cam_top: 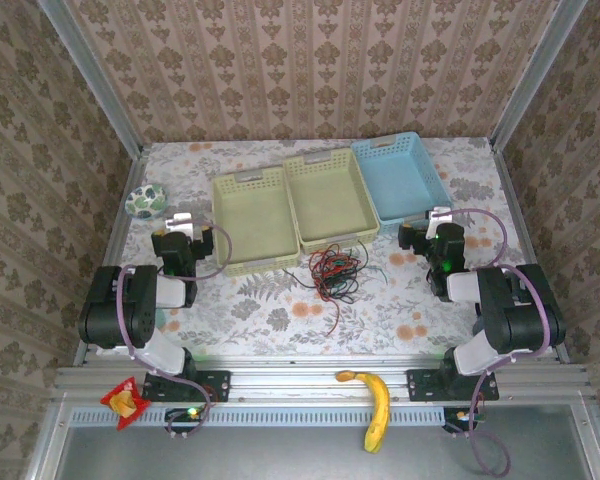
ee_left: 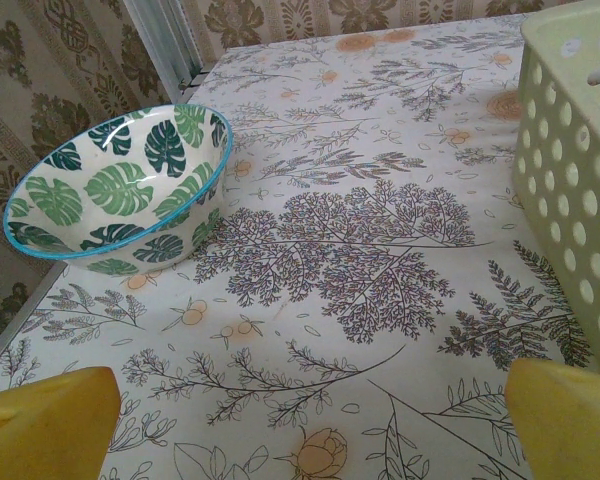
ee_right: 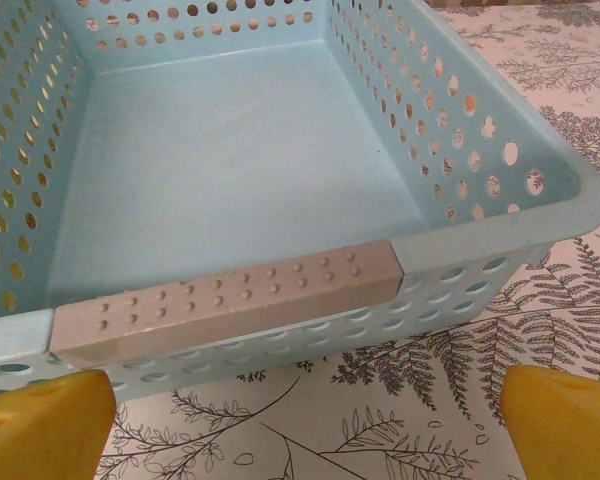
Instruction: Untangle the cables
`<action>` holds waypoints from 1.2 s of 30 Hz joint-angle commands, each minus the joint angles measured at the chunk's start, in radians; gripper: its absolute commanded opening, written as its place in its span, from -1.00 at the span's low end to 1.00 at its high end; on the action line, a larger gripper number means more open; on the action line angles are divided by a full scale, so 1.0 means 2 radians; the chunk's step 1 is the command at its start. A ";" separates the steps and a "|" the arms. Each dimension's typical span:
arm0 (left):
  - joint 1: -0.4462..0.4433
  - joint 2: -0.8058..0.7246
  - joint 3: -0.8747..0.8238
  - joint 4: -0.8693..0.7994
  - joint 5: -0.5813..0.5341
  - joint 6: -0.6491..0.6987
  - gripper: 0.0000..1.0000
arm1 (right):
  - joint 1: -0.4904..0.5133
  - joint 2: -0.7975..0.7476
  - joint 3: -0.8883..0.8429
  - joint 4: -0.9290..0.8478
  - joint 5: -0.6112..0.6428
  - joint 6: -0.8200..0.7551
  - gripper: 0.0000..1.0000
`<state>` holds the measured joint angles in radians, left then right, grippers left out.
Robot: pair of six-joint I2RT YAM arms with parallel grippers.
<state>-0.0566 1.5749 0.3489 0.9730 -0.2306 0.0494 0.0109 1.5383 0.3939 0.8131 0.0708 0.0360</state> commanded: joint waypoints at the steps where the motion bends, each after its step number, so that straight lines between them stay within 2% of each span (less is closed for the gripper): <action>1: 0.003 -0.006 0.010 0.002 0.008 -0.003 1.00 | 0.001 -0.005 0.009 0.015 -0.003 -0.001 1.00; 10: 0.002 -0.010 0.013 -0.004 0.004 -0.001 1.00 | -0.005 -0.006 0.009 0.014 -0.016 0.004 1.00; 12: 0.000 -0.048 0.035 -0.082 -0.002 -0.003 1.00 | -0.005 -0.013 0.014 0.003 -0.002 0.010 1.00; 14: -0.004 -0.093 0.088 -0.219 -0.030 -0.015 1.00 | -0.005 -0.043 0.039 -0.069 0.037 0.025 1.00; 16: -0.004 -0.127 0.139 -0.324 -0.065 -0.045 1.00 | -0.005 -0.071 0.091 -0.204 0.077 0.049 0.92; 17: -0.007 -0.140 0.149 -0.348 -0.075 -0.053 1.00 | -0.005 -0.087 0.111 -0.254 0.095 0.063 0.84; 18: -0.015 -0.154 0.153 -0.359 -0.109 -0.063 1.00 | -0.004 -0.098 0.121 -0.286 0.122 0.087 0.80; 20: -0.040 -0.185 0.151 -0.378 -0.164 -0.079 1.00 | -0.002 -0.126 0.127 -0.334 0.161 0.140 0.80; 24: -0.128 -0.235 0.148 -0.450 -0.215 -0.116 1.00 | 0.019 -0.194 0.121 -0.421 0.172 0.214 0.78; 28: -0.269 -0.249 0.148 -0.511 -0.244 -0.192 1.00 | 0.067 -0.252 0.112 -0.476 0.124 0.215 0.79; 33: -0.430 -0.193 0.181 -0.532 -0.274 -0.241 1.00 | 0.173 -0.301 0.110 -0.502 0.064 0.198 0.78; 36: -0.483 -0.149 0.215 -0.529 -0.248 -0.250 1.00 | 0.219 -0.308 0.119 -0.511 0.040 0.193 0.78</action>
<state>-0.9634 1.2339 0.7143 -0.0376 -0.7063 -0.3737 0.3950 0.9405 0.6205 -0.1379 0.2241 0.4194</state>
